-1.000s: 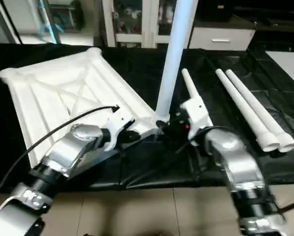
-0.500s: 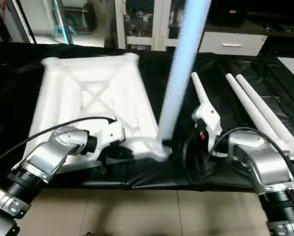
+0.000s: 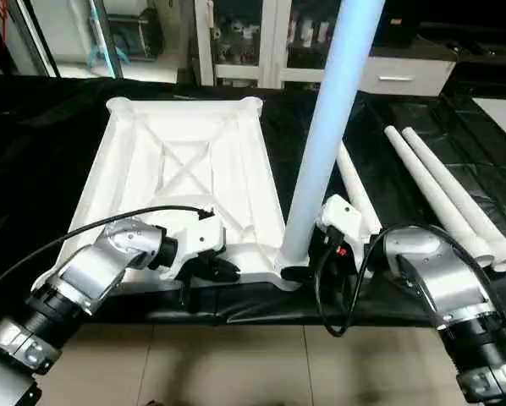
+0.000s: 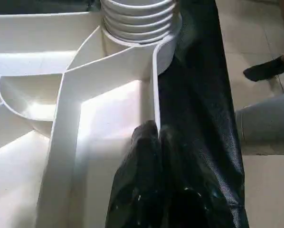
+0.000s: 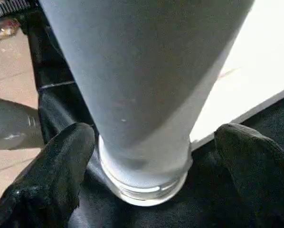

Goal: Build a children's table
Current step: Insert table leg to table base, then rotate leg to tighten

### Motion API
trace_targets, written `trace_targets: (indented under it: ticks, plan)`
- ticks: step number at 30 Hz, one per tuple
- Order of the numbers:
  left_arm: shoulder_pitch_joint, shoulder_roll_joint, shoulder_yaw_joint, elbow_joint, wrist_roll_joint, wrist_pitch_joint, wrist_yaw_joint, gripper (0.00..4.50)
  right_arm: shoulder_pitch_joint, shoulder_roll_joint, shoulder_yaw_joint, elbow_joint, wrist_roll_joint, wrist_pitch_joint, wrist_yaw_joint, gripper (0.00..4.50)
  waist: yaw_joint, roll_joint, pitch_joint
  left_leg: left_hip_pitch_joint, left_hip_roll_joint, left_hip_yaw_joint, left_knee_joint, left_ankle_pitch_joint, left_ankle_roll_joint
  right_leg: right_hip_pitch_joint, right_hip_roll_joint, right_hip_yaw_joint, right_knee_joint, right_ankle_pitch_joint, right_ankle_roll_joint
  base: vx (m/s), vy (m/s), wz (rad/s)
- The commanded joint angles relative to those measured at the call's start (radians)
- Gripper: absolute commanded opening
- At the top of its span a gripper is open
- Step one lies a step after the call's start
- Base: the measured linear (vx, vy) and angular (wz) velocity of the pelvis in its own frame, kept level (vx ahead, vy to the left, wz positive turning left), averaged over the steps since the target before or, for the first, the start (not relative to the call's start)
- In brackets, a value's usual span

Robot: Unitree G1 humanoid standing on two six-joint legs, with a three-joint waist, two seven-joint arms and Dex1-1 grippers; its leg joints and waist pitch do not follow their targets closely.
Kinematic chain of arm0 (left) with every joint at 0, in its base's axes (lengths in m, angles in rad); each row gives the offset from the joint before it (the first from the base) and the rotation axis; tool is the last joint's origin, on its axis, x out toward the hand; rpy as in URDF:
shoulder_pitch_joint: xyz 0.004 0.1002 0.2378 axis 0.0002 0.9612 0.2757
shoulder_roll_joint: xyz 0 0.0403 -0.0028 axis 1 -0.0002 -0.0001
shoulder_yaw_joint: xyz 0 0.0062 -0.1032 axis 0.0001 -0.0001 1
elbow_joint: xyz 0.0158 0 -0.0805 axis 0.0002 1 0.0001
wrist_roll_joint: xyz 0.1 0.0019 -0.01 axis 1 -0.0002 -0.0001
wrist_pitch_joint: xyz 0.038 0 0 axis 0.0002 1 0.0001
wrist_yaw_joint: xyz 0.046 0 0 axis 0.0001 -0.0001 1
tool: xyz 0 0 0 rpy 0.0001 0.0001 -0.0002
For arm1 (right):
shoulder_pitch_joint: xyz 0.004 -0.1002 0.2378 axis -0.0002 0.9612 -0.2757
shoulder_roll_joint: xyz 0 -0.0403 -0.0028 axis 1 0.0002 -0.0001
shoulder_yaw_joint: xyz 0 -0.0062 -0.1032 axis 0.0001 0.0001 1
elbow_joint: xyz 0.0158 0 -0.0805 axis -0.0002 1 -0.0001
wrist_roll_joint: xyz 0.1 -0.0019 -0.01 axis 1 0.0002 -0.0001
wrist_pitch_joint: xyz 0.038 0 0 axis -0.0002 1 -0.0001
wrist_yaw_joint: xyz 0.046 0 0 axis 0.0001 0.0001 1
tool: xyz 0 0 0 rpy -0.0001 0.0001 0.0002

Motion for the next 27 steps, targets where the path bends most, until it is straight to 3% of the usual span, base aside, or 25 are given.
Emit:
trace_targets:
  ticks: [1,10,11,15,21,22,27]
  plan:
    - [-0.005,-0.006,-0.036,0.018,0.016,-0.005,-0.018,0.00,-0.016,0.010,0.018,0.001,-0.004,-0.009,0.000,4.31,-0.004,-0.015,-0.063,-0.001,0.052,-0.011,-0.062,-0.059,0.111,0.059,-0.067,0.050,-0.062,-0.062,-0.270,0.000,0.000,0.00]
    - [0.003,-0.003,-0.028,0.023,0.021,-0.014,-0.018,0.00,-0.017,0.042,0.008,0.052,-0.004,-0.024,0.024,3.64,-0.007,-0.015,-0.063,-0.002,0.051,-0.011,-0.061,-0.075,0.107,0.057,-0.066,0.049,-0.064,-0.090,-0.267,0.000,0.000,0.00]
    - [0.004,-0.003,-0.027,0.023,0.021,-0.014,-0.018,0.00,-0.015,0.043,0.007,0.051,-0.003,-0.022,0.024,3.33,-0.008,-0.014,-0.062,-0.002,0.051,-0.011,-0.062,-0.075,0.106,0.057,-0.066,0.049,-0.065,-0.093,-0.266,0.000,0.000,0.00]
    - [0.006,-0.005,-0.024,0.031,0.023,-0.021,-0.012,0.00,-0.003,0.049,0.003,0.043,0.003,-0.013,0.023,3.00,-0.008,-0.013,-0.063,-0.001,0.051,-0.012,-0.061,-0.075,0.107,0.057,-0.066,0.049,-0.064,-0.083,-0.268,0.000,0.000,0.00]
    - [0.006,-0.008,-0.021,0.040,0.024,-0.024,-0.007,0.00,0.009,0.057,-0.005,0.051,0.005,-0.010,0.025,2.74,-0.007,-0.010,-0.064,-0.001,0.051,-0.012,-0.062,-0.080,0.104,0.057,-0.065,0.049,-0.064,-0.079,-0.272,0.000,0.000,0.00]
    - [0.006,-0.008,-0.021,0.040,0.024,-0.024,-0.007,0.00,0.009,0.057,-0.005,0.051,0.005,-0.010,0.025,2.74,-0.006,-0.006,-0.064,-0.002,0.051,-0.013,-0.062,-0.080,0.102,0.058,-0.066,0.049,-0.063,-0.079,-0.272,0.000,0.000,0.00]
    - [0.015,0.001,-0.012,0.034,0.019,-0.019,-0.008,0.00,0.028,0.080,-0.025,0.062,0.016,-0.002,-0.004,2.72,-0.007,-0.007,-0.063,-0.002,0.051,-0.013,-0.062,-0.086,0.099,0.058,-0.066,0.049,-0.064,-0.072,-0.274,0.000,0.000,0.00]
